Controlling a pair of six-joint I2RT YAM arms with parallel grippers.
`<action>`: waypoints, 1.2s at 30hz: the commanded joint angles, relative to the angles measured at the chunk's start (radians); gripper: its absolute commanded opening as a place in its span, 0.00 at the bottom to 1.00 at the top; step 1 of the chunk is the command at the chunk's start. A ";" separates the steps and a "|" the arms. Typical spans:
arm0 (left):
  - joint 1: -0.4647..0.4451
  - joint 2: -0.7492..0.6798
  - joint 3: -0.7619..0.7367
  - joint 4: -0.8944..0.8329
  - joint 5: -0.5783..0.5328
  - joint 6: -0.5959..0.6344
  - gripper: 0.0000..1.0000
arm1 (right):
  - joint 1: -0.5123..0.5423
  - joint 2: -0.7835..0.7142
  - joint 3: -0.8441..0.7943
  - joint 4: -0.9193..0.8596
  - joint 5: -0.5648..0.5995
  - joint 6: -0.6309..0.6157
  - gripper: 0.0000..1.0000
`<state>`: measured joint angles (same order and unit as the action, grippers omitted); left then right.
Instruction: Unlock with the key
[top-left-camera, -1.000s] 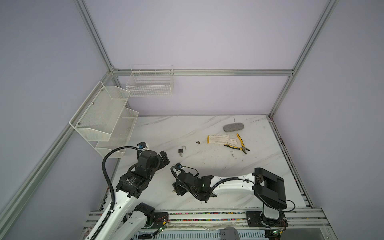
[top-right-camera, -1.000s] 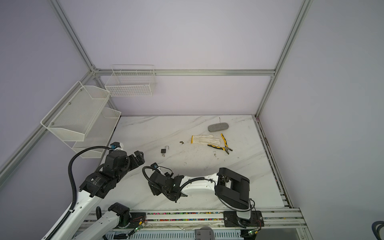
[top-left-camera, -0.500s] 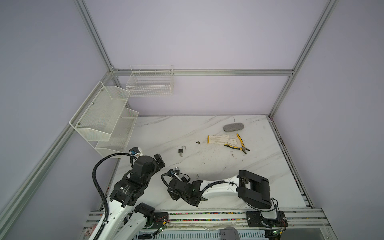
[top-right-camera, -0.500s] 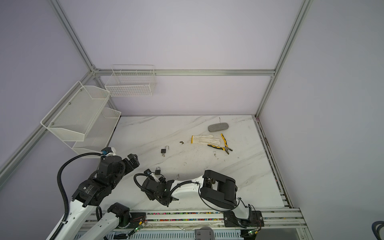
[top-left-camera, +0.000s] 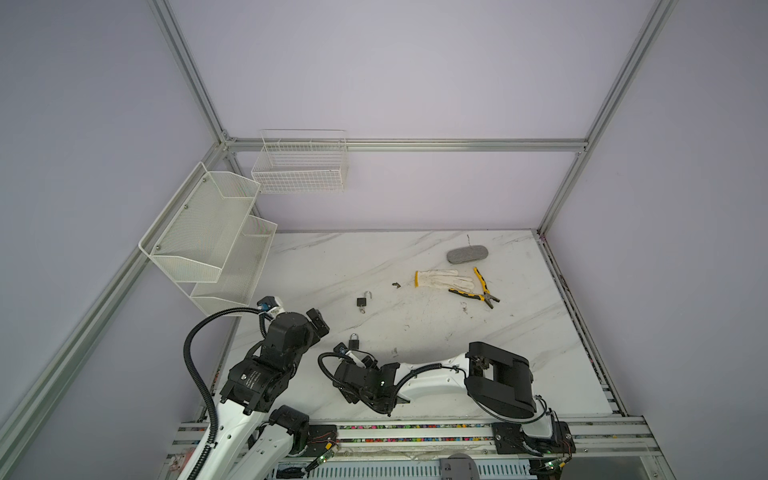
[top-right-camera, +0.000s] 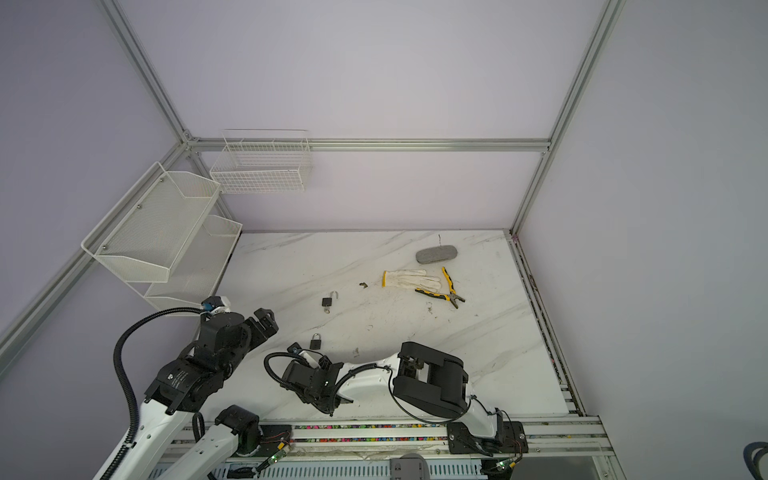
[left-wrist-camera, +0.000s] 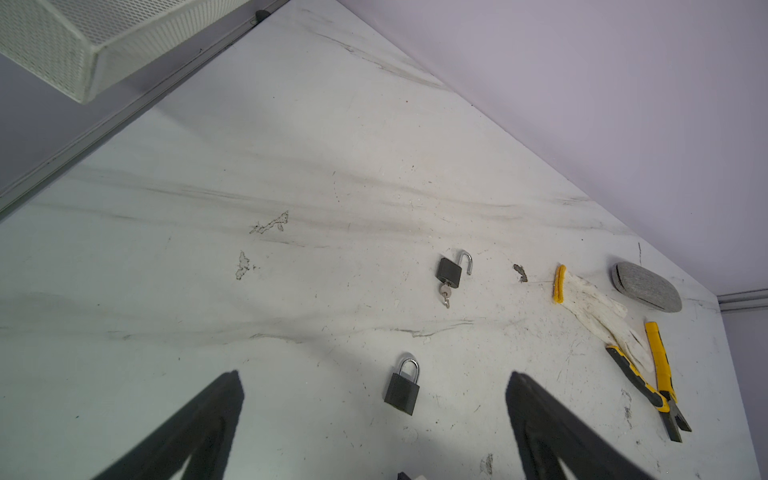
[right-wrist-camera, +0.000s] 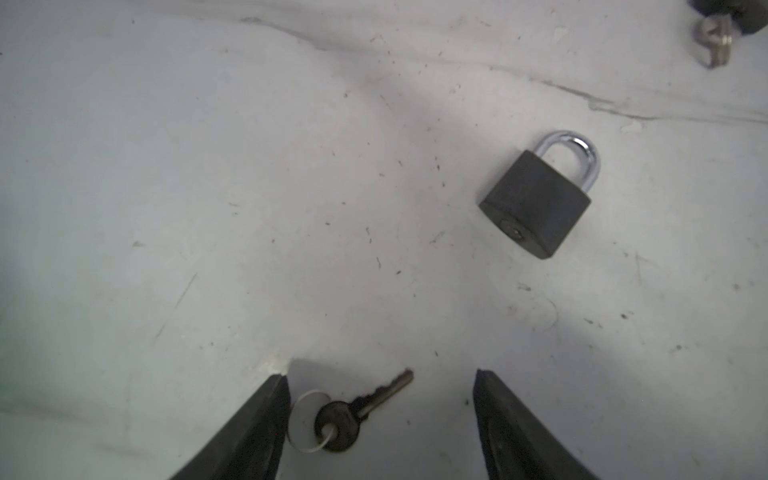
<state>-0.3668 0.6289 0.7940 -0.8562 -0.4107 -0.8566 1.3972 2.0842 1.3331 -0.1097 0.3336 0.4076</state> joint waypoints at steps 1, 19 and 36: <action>0.005 0.004 -0.039 0.015 -0.007 -0.023 1.00 | 0.005 -0.019 -0.015 -0.049 0.036 0.013 0.74; 0.005 0.034 -0.045 0.067 0.034 -0.037 1.00 | -0.078 -0.245 -0.244 -0.064 0.005 0.027 0.78; 0.005 -0.015 -0.038 0.036 0.009 -0.036 1.00 | -0.088 -0.146 -0.119 -0.005 -0.202 0.082 0.62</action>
<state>-0.3668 0.6300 0.7872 -0.8257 -0.3794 -0.8806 1.3132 1.9007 1.1824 -0.0948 0.1623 0.4660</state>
